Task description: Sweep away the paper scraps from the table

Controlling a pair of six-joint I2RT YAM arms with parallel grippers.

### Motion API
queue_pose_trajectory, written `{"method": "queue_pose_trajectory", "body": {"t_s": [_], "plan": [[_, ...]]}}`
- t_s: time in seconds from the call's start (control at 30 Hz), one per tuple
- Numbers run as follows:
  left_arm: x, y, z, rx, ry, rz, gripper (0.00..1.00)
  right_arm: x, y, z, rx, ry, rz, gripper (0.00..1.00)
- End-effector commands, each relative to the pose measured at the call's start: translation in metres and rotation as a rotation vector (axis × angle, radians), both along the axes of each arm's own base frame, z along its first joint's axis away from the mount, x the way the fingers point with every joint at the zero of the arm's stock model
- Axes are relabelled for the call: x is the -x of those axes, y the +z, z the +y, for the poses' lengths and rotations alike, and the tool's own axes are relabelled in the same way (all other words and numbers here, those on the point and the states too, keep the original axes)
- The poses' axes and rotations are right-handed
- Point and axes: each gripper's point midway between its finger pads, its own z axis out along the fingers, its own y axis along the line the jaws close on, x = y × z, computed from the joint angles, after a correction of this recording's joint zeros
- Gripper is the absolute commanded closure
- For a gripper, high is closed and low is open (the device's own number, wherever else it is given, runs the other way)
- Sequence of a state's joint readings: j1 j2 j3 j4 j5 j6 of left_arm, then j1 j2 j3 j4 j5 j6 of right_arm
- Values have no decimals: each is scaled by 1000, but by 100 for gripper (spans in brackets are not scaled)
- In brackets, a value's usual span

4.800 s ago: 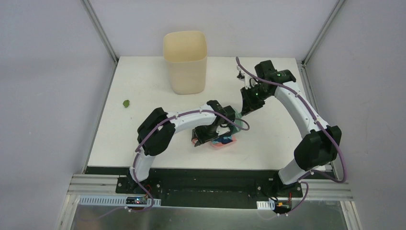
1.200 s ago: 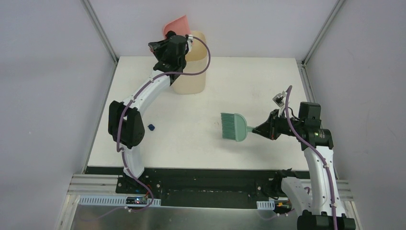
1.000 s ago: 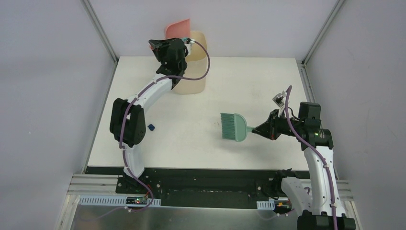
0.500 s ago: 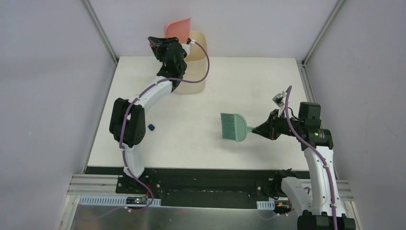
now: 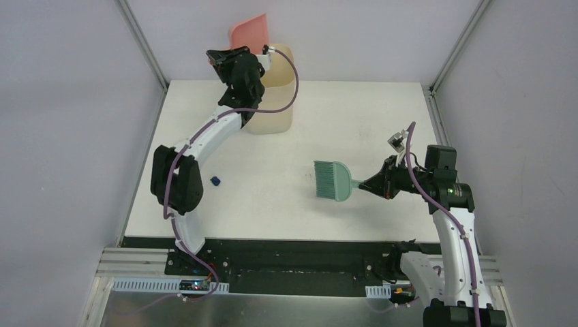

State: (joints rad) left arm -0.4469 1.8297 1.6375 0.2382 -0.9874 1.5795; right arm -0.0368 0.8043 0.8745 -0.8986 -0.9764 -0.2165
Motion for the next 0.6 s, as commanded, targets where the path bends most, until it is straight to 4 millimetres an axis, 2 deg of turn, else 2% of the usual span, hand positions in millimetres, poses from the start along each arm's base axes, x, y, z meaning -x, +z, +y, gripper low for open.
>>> {"method": "queue_pose_trajectory", "body": {"t_s": [0.0, 0.13, 0.33, 0.43, 0.5, 0.57], "plan": [[69, 54, 2, 372, -28, -137, 100, -4, 9, 2, -6, 25, -63, 100], [114, 24, -7, 731, -58, -35, 100, -6, 8, 1, -7, 21, -58, 100], [170, -49, -27, 1069, -56, 157, 100, -5, 10, 5, -40, 39, -59, 100], [190, -77, -39, 1228, -118, 172, 100, -7, 11, 15, -110, 63, -39, 100], [200, -91, -36, 1281, -133, 139, 100, -17, 13, 20, -104, 58, -42, 100], [206, -100, -29, 1306, -119, 89, 100, -28, 22, 36, -75, 87, -76, 100]]}}
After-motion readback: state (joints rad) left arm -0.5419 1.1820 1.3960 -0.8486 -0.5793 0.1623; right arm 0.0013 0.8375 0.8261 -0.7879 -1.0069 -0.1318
